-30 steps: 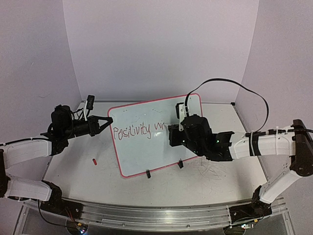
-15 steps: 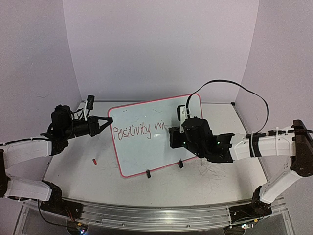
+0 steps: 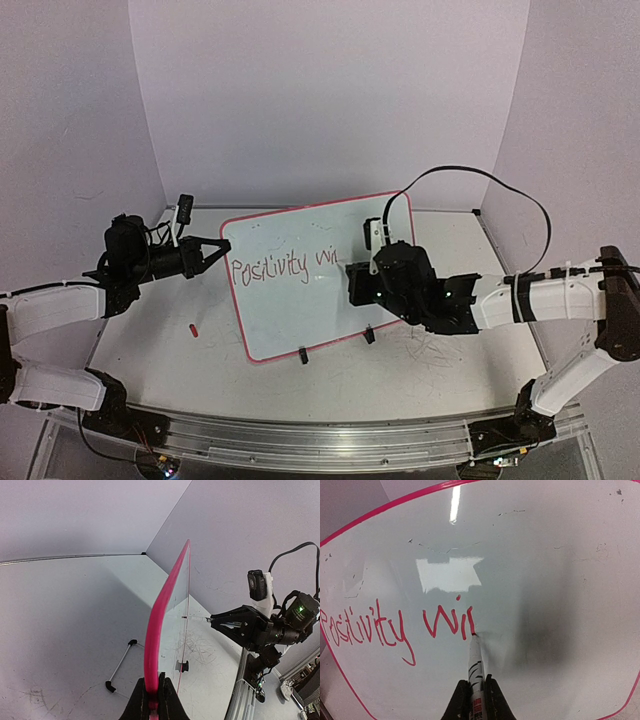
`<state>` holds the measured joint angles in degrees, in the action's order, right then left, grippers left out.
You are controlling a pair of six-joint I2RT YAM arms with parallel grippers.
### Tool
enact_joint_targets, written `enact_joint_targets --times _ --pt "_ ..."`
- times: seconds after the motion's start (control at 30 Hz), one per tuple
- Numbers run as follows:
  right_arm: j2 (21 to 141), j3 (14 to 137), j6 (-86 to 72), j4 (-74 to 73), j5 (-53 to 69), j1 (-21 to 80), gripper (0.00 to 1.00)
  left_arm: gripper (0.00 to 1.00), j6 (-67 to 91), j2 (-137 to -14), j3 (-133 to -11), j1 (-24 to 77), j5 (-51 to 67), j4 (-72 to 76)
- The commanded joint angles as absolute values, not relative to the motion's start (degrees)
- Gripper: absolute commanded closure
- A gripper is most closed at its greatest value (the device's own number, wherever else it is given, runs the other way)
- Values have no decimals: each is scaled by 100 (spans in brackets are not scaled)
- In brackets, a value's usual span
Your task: Write a sentence on the whiteboard
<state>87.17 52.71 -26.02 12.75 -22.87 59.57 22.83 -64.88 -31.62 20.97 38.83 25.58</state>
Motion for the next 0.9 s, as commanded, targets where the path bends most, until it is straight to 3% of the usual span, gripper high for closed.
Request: enact_joint_targets --times 0.0,0.87 --pt "8614 5328 -2571 1253 -2351 5974 100 100 1985 -6456 -3199 2162 3902 2593" --pt "8878 5740 -2227 1617 -2892 5918 100 100 1978 -6409 -3182 2162 3895 2592"
